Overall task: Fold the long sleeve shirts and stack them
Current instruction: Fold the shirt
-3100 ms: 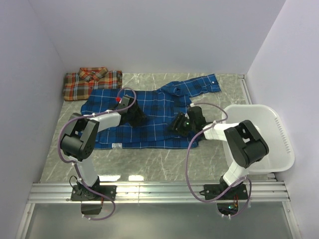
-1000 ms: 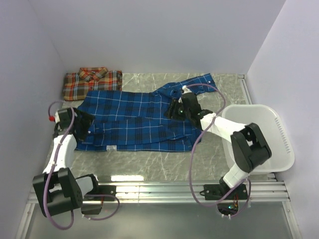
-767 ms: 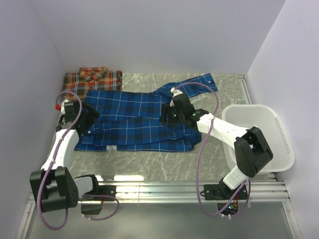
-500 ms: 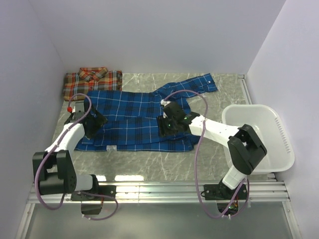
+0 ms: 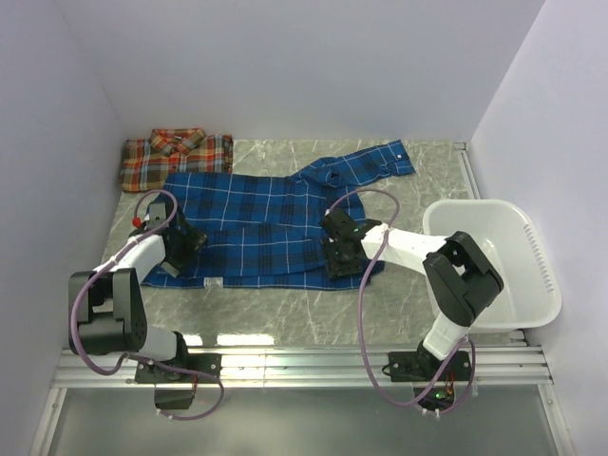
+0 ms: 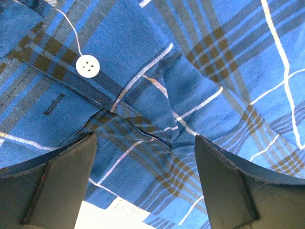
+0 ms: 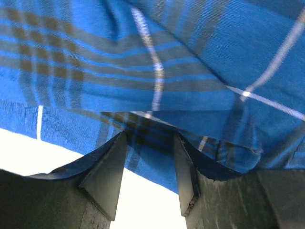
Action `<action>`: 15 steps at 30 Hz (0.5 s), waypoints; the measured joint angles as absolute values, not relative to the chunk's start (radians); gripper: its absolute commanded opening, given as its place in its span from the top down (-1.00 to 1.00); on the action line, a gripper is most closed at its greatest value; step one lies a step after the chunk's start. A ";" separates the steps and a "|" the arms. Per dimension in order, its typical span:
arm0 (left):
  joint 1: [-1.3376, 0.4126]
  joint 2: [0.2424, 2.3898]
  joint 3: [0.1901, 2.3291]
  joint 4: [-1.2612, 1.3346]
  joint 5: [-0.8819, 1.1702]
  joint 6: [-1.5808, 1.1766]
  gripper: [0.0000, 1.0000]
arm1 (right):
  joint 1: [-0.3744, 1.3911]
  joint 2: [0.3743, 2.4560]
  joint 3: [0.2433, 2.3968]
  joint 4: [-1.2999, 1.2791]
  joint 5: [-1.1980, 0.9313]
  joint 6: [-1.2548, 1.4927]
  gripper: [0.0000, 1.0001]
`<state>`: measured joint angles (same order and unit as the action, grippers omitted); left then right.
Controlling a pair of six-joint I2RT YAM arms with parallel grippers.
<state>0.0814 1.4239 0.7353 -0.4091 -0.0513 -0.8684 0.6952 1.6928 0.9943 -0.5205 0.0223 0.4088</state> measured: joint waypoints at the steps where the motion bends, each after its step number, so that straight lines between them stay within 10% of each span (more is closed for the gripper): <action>1: 0.083 1.420 0.731 -0.405 -0.052 -0.875 -0.81 | 0.686 1.691 0.994 -0.524 0.023 0.417 -0.02; 15: 0.106 1.264 0.684 -0.488 -0.056 -0.892 -0.87 | 0.619 1.597 0.926 -0.620 0.152 0.498 -0.06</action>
